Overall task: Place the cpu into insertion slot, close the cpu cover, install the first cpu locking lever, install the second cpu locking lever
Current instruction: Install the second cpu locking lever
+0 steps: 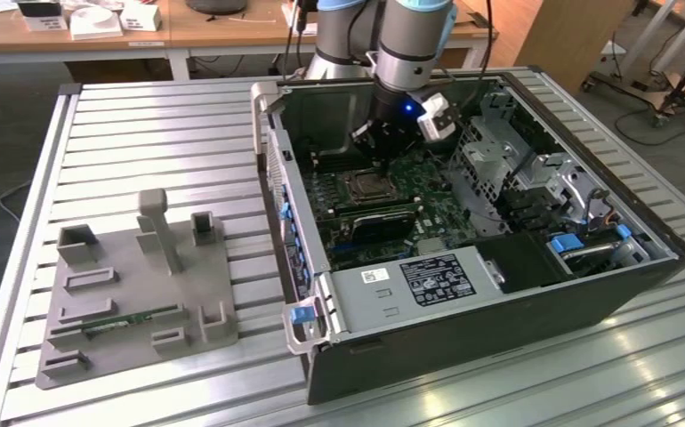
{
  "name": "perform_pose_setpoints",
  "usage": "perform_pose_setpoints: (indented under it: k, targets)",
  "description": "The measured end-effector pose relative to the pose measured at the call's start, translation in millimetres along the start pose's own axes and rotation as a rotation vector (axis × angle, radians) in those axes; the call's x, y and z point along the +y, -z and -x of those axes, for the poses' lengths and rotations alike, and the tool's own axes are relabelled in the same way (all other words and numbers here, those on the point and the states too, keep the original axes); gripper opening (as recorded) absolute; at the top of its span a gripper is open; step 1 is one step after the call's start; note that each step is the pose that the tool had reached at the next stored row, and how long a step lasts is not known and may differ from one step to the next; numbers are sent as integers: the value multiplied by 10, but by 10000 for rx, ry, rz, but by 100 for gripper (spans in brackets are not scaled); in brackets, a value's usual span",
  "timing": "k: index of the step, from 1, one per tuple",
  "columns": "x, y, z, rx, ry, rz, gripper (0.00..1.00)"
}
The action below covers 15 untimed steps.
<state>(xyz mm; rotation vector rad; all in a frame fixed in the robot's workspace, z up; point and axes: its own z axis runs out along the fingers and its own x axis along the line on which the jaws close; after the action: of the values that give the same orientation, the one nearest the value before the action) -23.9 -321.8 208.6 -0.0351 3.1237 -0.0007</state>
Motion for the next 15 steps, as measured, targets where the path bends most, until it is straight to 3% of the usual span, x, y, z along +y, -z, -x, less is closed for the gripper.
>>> perform_pose_setpoints:
  k: [10,15]
  targets:
    - [-7,66,5,-1,1,8,10]
    - [-25,65,90,3,-1,7,10]
